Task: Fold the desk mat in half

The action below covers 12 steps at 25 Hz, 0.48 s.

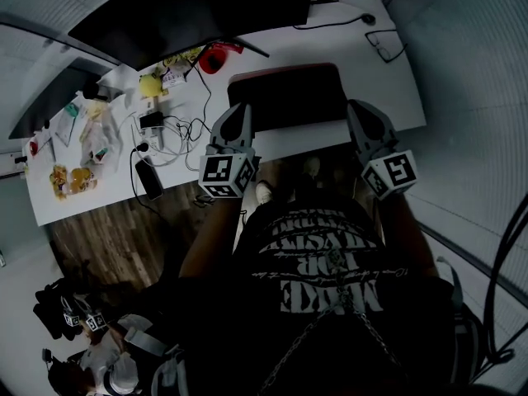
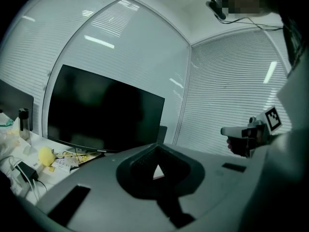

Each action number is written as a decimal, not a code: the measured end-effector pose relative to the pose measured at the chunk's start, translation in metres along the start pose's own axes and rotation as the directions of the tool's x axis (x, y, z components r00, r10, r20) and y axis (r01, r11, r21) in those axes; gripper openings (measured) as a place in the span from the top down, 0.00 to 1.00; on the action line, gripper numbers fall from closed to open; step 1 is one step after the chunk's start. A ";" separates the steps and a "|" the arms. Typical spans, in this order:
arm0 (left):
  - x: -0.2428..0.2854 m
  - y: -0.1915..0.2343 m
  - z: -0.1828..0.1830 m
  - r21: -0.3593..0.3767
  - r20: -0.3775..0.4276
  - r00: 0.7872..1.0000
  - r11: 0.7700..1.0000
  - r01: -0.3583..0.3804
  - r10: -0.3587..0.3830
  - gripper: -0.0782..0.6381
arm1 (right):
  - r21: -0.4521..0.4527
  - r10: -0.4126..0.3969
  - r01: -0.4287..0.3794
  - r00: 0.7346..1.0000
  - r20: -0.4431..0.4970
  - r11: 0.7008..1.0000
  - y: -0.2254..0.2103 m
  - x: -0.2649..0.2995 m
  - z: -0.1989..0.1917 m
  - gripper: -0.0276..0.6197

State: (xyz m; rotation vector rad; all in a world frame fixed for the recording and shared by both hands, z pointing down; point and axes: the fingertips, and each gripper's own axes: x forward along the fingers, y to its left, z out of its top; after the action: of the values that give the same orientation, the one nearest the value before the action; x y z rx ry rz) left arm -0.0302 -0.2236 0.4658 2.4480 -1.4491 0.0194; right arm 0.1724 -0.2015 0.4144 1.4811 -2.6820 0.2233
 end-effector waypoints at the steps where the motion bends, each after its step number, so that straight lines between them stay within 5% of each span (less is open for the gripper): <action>1: 0.004 -0.002 0.001 0.004 -0.003 1.000 1.000 -0.003 0.003 0.88 | 0.001 0.004 -0.004 1.000 0.000 1.000 -0.004 0.001 0.000 0.97; 12: 0.056 -0.029 0.013 0.020 -0.025 0.999 0.999 -0.032 0.033 0.88 | 0.026 0.092 -0.092 0.996 -0.003 0.995 -0.056 0.010 0.000 0.97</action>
State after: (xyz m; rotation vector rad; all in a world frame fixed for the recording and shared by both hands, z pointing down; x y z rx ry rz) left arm 0.0205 -0.2616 0.4553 2.4307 -1.4847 0.0710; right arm 0.2143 -0.2388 0.4211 1.3630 -2.7575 0.2668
